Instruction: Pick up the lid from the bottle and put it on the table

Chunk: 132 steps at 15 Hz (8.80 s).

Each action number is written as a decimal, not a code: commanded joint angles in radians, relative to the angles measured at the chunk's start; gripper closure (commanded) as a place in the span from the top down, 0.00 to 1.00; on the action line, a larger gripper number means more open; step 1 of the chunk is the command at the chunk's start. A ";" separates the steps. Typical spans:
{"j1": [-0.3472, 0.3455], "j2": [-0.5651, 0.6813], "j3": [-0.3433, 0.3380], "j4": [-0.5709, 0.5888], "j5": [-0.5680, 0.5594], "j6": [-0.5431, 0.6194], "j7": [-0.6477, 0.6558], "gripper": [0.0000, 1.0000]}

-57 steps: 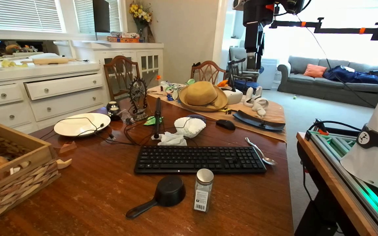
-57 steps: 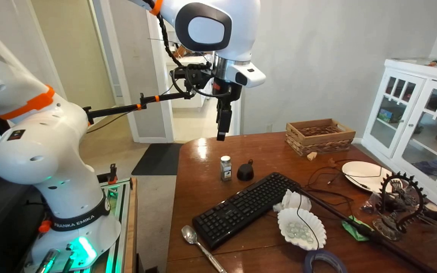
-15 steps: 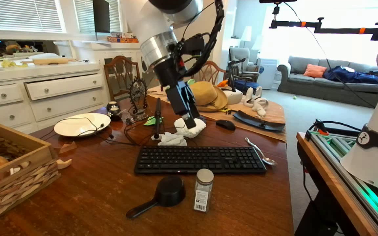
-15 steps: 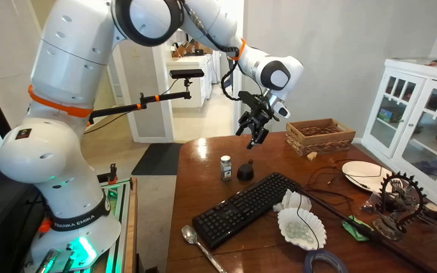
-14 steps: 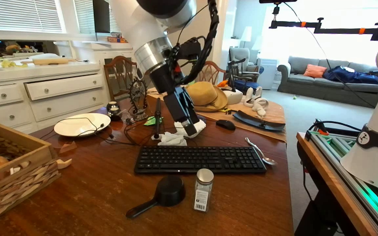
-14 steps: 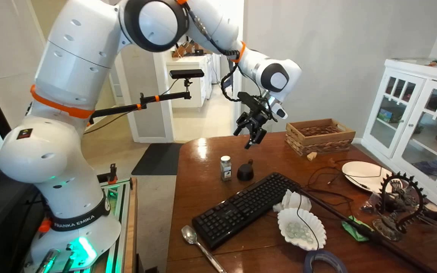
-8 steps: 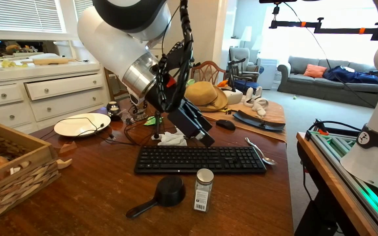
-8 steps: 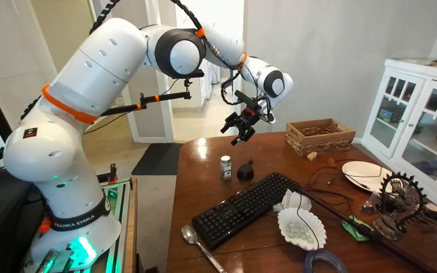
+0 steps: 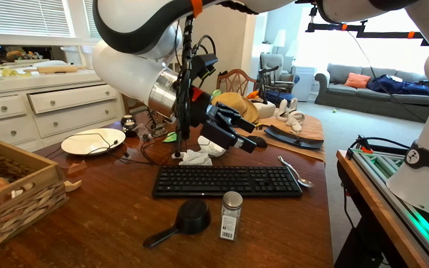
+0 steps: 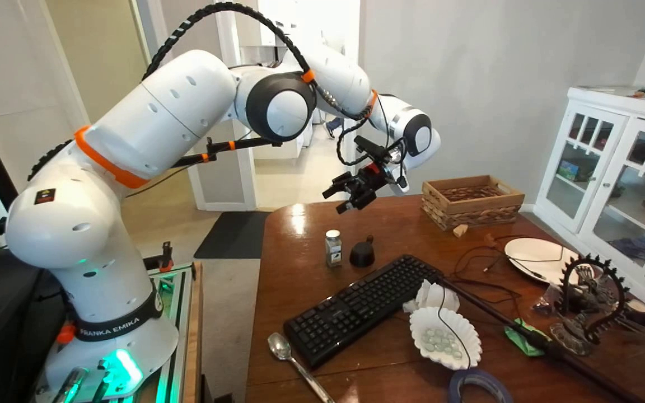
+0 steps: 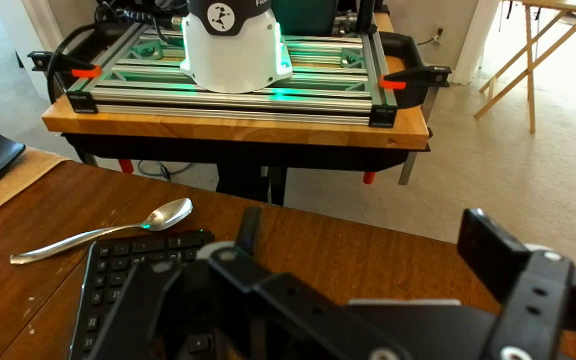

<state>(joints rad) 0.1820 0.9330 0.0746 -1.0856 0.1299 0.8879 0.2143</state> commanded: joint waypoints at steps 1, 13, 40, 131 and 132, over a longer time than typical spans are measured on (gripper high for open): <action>0.005 0.006 -0.012 0.015 0.006 -0.011 -0.004 1.00; 0.027 0.027 -0.012 0.040 -0.033 -0.029 -0.016 1.00; 0.135 0.347 -0.003 0.355 -0.111 0.034 -0.004 1.00; 0.035 0.364 0.001 0.455 -0.158 0.079 -0.282 0.20; 0.040 0.369 0.000 0.463 -0.161 0.073 -0.273 0.20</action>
<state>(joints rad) 0.2003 1.2715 0.0824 -0.6781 -0.0268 0.9935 -0.0955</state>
